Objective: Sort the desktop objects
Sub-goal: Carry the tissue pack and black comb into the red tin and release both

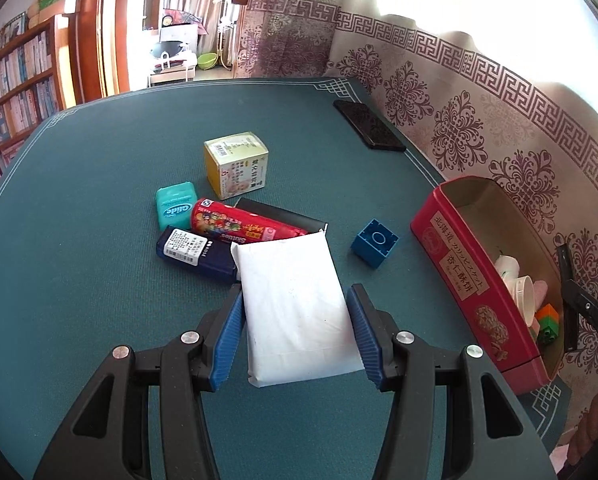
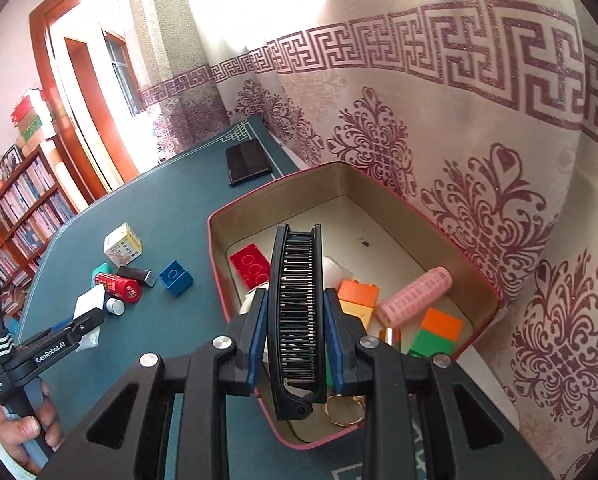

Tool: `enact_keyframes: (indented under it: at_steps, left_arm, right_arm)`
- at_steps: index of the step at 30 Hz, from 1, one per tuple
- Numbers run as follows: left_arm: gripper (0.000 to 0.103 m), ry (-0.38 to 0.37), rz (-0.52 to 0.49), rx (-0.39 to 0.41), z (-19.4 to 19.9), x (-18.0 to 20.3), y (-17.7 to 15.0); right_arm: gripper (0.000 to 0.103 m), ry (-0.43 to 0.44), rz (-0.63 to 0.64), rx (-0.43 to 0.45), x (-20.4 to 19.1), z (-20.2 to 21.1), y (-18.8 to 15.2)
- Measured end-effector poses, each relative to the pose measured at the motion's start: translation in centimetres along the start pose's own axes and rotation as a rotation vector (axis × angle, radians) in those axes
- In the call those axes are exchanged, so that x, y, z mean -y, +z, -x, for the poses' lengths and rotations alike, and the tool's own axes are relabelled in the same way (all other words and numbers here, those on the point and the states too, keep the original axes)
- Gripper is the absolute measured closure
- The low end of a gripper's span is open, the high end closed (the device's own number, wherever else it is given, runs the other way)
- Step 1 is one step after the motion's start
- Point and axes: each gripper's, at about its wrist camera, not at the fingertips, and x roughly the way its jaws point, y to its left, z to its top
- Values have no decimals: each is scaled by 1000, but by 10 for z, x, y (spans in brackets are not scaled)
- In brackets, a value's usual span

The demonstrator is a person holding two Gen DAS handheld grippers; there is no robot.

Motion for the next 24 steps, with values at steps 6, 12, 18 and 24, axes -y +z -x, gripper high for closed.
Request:
enact_keyframes:
  at_steps: [6,12,18,24]
  left_arm:
    - [48,-36,-67,8,6,37,7]
    - [48,-64,-137,7,4,75,14]
    - [48,-96,-175,-2,-1,104,20]
    - [48,-136,-201,-9,-9,131,29]
  right_arm:
    - [74,-31,-9,-16,25,-9,-3]
    - [74,-27,-3,-29,39,-20,-3]
    - [74,-13,-1,-19,46,-23,-3]
    - [74,1,-10,-32,50,-26,-6]
